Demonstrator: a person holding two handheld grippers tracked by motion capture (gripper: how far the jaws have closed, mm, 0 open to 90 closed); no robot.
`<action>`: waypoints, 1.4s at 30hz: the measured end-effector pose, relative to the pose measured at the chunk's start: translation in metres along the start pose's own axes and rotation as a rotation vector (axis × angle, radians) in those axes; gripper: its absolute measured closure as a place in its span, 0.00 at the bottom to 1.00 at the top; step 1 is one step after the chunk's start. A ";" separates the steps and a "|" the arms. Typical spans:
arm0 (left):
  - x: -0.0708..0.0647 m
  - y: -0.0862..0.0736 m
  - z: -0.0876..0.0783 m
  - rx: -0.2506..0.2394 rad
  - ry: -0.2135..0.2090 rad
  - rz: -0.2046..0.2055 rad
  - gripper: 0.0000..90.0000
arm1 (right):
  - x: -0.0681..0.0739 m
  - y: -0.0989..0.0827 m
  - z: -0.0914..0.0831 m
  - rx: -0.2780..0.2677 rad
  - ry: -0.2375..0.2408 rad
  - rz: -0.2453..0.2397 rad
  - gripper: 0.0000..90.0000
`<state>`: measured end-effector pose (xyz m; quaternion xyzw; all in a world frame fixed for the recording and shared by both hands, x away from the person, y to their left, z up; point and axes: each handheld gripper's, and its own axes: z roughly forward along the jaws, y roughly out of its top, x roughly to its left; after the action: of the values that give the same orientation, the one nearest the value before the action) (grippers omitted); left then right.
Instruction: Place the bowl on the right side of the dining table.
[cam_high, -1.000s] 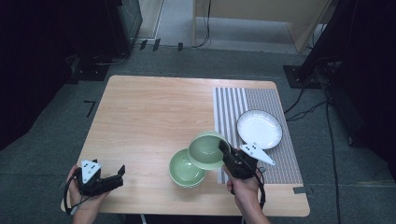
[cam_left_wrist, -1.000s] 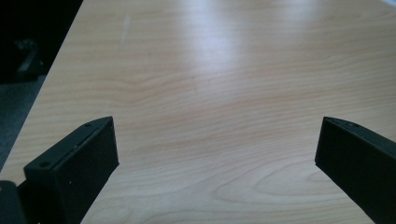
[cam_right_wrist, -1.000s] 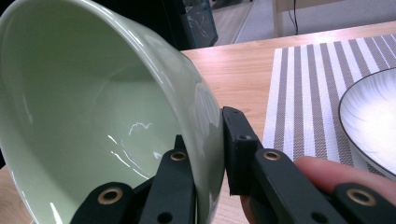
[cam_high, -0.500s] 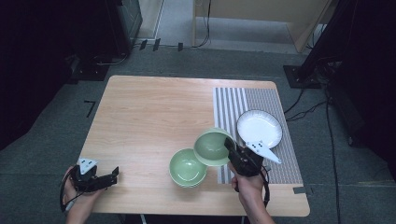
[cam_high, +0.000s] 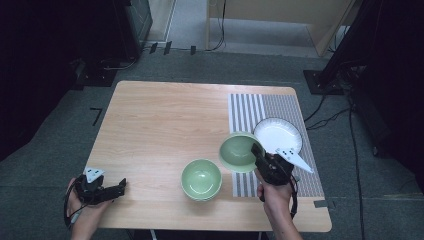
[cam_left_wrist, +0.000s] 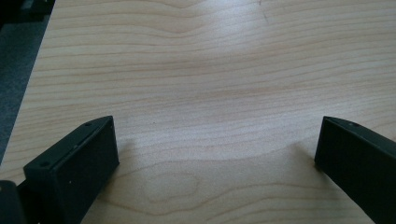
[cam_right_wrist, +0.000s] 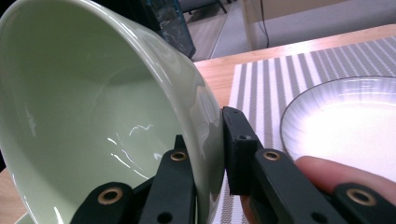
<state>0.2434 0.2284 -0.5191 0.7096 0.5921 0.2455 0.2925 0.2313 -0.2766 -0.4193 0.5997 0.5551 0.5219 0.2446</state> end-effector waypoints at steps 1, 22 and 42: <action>0.000 0.000 0.000 -0.001 0.000 -0.001 0.00 | -0.002 0.001 0.000 -0.002 -0.007 0.004 0.93; 0.000 0.000 0.001 -0.002 0.001 -0.002 0.00 | -0.043 0.012 0.001 -0.030 -0.103 0.063 0.93; 0.000 0.001 0.001 -0.002 0.001 -0.003 0.00 | -0.083 0.016 0.013 -0.030 -0.201 0.086 0.93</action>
<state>0.2444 0.2286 -0.5193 0.7084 0.5931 0.2461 0.2930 0.2626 -0.3532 -0.4391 0.6685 0.4939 0.4772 0.2854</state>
